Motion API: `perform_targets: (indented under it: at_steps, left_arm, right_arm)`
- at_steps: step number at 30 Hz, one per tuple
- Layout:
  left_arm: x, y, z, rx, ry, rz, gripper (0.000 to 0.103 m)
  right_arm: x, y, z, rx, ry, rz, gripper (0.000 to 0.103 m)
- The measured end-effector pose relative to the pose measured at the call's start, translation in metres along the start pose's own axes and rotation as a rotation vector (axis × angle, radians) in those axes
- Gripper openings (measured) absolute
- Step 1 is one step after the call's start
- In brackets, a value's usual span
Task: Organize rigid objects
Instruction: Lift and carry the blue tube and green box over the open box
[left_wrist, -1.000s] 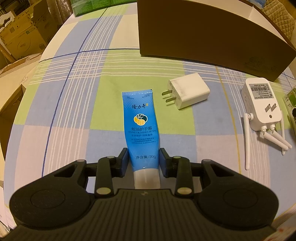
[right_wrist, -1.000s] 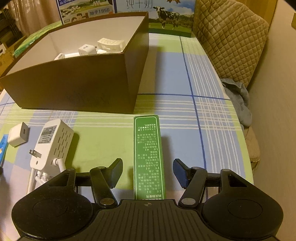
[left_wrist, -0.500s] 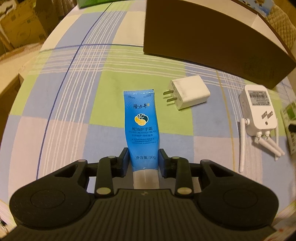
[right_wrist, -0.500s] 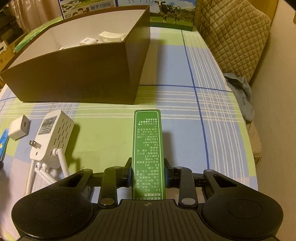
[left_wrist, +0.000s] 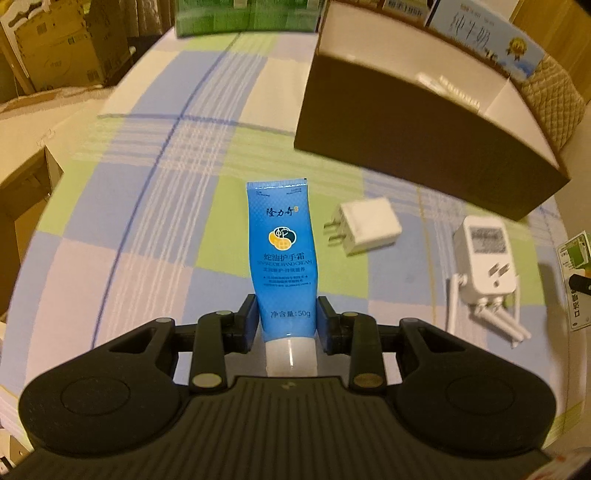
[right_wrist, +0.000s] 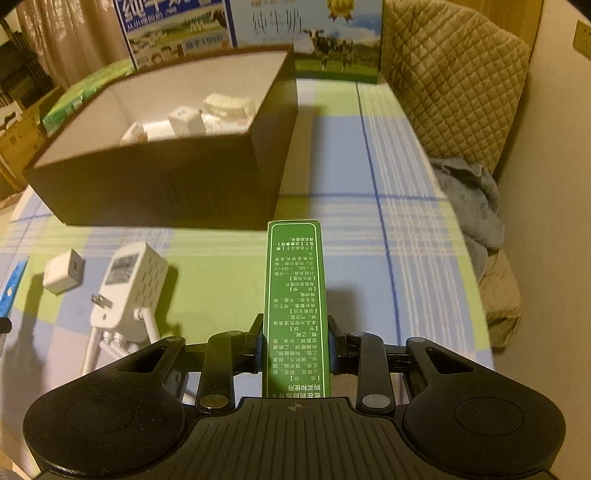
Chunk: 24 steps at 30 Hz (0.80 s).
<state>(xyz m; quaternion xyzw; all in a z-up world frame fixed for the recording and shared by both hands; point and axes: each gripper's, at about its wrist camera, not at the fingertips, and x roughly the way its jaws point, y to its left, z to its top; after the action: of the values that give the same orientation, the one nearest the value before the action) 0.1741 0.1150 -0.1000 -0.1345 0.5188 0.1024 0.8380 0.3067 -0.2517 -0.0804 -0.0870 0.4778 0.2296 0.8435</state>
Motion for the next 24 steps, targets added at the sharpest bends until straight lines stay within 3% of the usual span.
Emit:
perform_targets:
  at_steps: [7, 14, 24]
  left_arm:
    - [-0.033, -0.004, 0.017, 0.011, -0.084, -0.013, 0.028]
    - [-0.059, -0.020, 0.044, 0.053, -0.173, -0.054, 0.028]
    - [-0.067, -0.051, 0.095, 0.153, -0.261, -0.085, 0.028]
  right_arm:
    - [-0.024, -0.003, 0.018, 0.009, -0.063, 0.018, 0.027]
    - [-0.043, 0.009, 0.040, -0.008, -0.125, 0.105, 0.027]
    - [-0.055, 0.029, 0.089, -0.026, -0.221, 0.201, 0.027]
